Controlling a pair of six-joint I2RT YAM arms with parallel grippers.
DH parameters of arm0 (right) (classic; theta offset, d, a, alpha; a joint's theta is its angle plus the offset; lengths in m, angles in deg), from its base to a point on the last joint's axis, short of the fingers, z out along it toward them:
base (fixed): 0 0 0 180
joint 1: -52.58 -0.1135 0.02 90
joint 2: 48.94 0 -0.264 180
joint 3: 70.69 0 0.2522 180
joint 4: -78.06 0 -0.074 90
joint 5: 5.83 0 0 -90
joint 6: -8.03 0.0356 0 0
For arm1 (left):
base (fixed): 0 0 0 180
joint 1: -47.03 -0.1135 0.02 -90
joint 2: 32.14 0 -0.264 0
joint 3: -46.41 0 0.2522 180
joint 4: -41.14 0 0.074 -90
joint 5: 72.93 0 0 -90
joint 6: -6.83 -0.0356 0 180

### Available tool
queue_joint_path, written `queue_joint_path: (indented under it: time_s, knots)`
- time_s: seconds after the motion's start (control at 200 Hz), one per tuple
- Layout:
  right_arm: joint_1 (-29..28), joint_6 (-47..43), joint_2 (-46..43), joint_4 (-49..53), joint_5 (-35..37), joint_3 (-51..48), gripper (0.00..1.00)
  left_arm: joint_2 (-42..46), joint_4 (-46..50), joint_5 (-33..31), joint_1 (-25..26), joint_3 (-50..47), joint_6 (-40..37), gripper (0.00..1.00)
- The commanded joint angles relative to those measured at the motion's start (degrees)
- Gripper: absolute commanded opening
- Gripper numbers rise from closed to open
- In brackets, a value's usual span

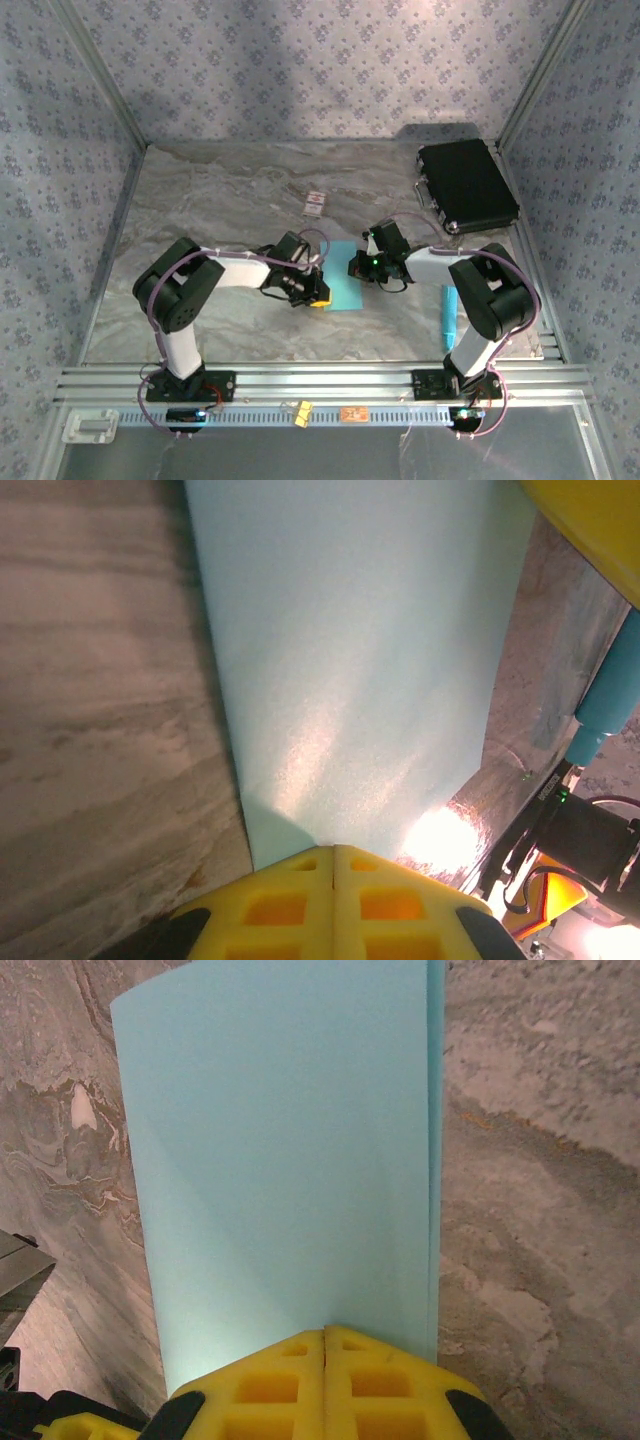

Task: Fold a paper plane with a square sheet of paper (pick it up from the middle)
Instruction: First fold the square sheet of paper in half at the center of the table.

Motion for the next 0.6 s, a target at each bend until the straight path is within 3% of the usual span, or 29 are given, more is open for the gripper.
queue_joint_path:
  time_s: [0.0, 0.275, 0.595]
  knots:
    - [0.2, -0.7, 1.3, 8.9, 4.6, -3.1, 0.0, -0.1, 3.7, -1.3, 0.4, -1.7, -2.4, 0.05]
    - [0.4, -0.6, 0.2, 9.7, 5.2, -3.2, 0.0, 5.4, 3.8, -2.6, 1.9, 0.2, -3.8, 0.09]
    - [0.6, -0.5, 0.1, 8.6, 5.4, -4.3, 0.0, 3.5, 2.3, -2.9, 2.5, -0.7, -3.1, 0.1]
